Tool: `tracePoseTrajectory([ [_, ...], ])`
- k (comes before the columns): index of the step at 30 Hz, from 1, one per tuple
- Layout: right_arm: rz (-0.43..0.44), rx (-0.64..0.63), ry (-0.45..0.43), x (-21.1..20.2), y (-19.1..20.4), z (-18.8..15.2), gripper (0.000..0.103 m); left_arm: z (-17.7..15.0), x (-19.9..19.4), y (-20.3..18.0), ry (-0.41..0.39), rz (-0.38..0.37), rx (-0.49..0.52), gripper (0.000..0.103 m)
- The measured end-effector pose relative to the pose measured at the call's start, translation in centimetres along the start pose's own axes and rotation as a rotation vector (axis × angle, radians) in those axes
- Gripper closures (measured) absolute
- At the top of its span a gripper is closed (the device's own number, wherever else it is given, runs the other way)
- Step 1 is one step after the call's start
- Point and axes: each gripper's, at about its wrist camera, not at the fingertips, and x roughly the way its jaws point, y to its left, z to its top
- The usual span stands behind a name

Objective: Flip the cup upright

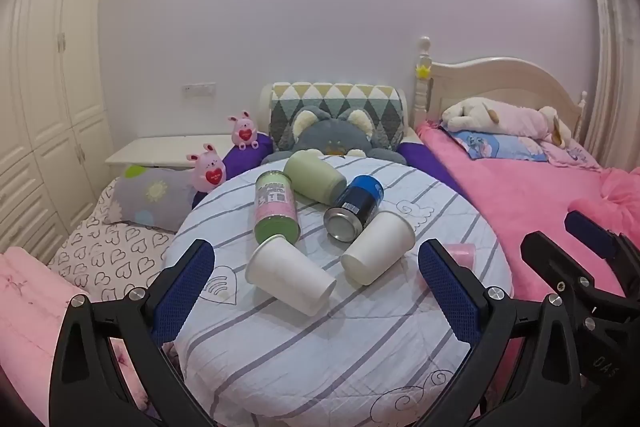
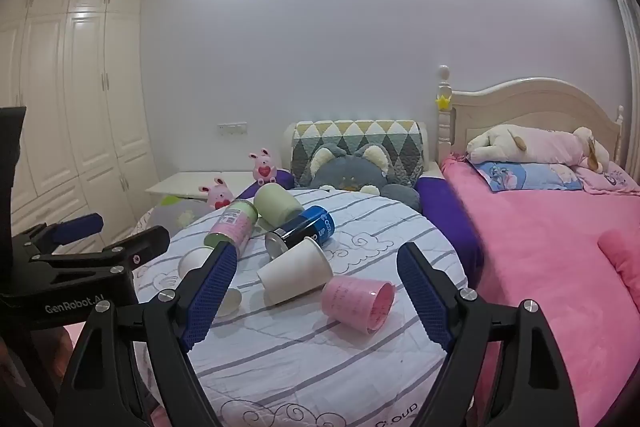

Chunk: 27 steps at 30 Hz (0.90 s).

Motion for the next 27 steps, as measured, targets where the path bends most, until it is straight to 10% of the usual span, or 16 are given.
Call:
tracePoseTrajectory([
  [27,0.017,-0.016,0.024,-1.3,2.2,0.1,0.019,-0.1,-2.1,2.7,-0.024,0.01,-0.047,0.0],
])
